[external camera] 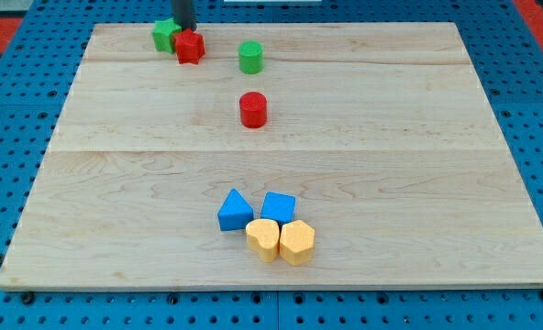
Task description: Move green circle and red circle near red star
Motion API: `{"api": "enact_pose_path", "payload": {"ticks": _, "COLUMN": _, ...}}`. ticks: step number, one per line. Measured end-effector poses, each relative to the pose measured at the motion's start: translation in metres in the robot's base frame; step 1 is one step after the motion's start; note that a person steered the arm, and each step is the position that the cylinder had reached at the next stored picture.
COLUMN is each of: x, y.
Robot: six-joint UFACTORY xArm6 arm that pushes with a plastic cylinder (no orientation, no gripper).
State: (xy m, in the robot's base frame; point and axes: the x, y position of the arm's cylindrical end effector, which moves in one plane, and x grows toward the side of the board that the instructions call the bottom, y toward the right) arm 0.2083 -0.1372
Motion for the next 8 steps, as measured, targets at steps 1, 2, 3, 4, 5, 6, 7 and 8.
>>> {"api": "enact_pose_path", "payload": {"ticks": 1, "x": 0.024, "y": -0.001}}
{"api": "enact_pose_path", "payload": {"ticks": 2, "x": 0.016, "y": -0.004}}
{"api": "enact_pose_path", "payload": {"ticks": 3, "x": 0.010, "y": 0.038}}
{"api": "enact_pose_path", "payload": {"ticks": 4, "x": 0.010, "y": 0.096}}
{"api": "enact_pose_path", "payload": {"ticks": 5, "x": 0.024, "y": 0.192}}
{"api": "enact_pose_path", "payload": {"ticks": 6, "x": 0.042, "y": 0.193}}
{"api": "enact_pose_path", "payload": {"ticks": 7, "x": 0.052, "y": 0.174}}
{"api": "enact_pose_path", "payload": {"ticks": 8, "x": 0.051, "y": 0.108}}
